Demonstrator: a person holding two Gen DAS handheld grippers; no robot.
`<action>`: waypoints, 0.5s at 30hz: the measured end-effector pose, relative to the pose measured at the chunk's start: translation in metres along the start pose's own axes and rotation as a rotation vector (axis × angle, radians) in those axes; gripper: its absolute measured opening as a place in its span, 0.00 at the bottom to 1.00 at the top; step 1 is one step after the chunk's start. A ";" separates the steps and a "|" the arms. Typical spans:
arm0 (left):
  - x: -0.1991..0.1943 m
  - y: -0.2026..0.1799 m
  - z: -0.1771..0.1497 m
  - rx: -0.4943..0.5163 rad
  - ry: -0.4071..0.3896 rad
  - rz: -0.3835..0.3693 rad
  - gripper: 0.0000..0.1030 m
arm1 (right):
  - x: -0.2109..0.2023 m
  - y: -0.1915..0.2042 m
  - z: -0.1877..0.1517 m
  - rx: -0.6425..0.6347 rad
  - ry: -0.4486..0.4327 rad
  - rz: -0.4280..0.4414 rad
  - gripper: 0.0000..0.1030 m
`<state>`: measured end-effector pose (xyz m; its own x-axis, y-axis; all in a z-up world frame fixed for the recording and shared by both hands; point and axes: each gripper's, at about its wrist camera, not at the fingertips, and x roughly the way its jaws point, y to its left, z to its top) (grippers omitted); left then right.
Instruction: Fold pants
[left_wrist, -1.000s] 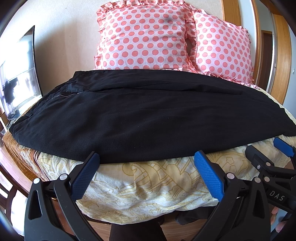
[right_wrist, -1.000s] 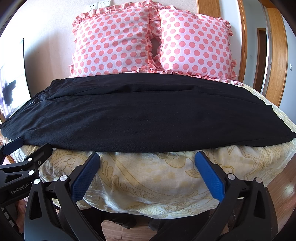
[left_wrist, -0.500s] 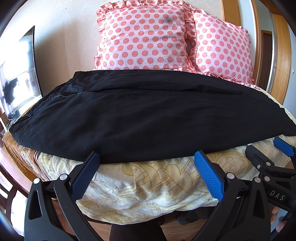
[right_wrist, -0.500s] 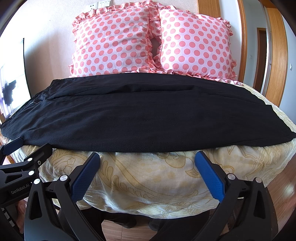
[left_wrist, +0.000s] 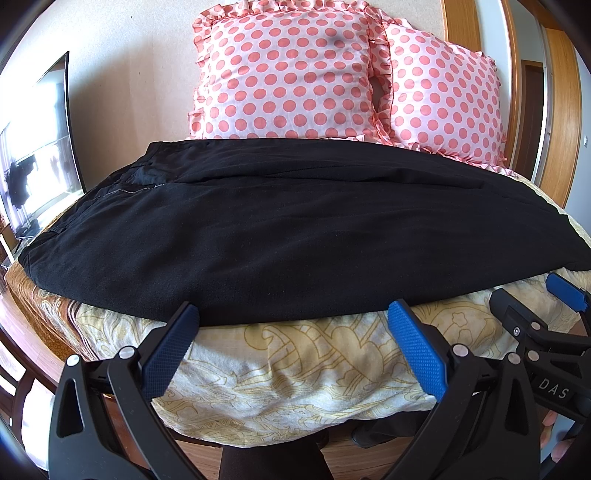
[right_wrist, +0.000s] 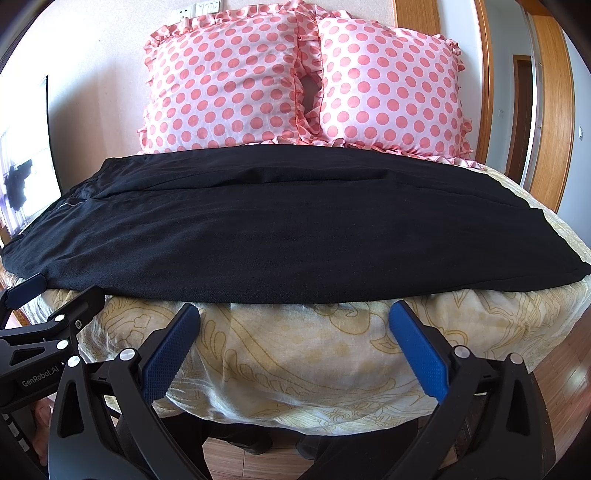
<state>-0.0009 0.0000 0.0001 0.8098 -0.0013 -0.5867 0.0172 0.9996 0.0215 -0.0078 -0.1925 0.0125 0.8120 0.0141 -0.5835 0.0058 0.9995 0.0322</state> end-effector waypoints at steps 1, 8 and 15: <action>0.000 0.000 0.000 0.000 0.000 0.000 0.98 | 0.000 0.000 0.000 0.000 -0.001 0.000 0.99; 0.000 0.000 0.000 0.001 -0.001 0.000 0.98 | 0.000 0.000 0.000 -0.001 -0.002 0.000 0.99; 0.000 0.000 0.000 0.000 -0.001 0.000 0.98 | 0.000 -0.002 0.001 -0.003 0.004 0.001 0.99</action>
<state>-0.0010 0.0000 0.0001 0.8103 -0.0009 -0.5860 0.0168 0.9996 0.0218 -0.0073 -0.1943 0.0127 0.8096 0.0150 -0.5869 0.0033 0.9995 0.0301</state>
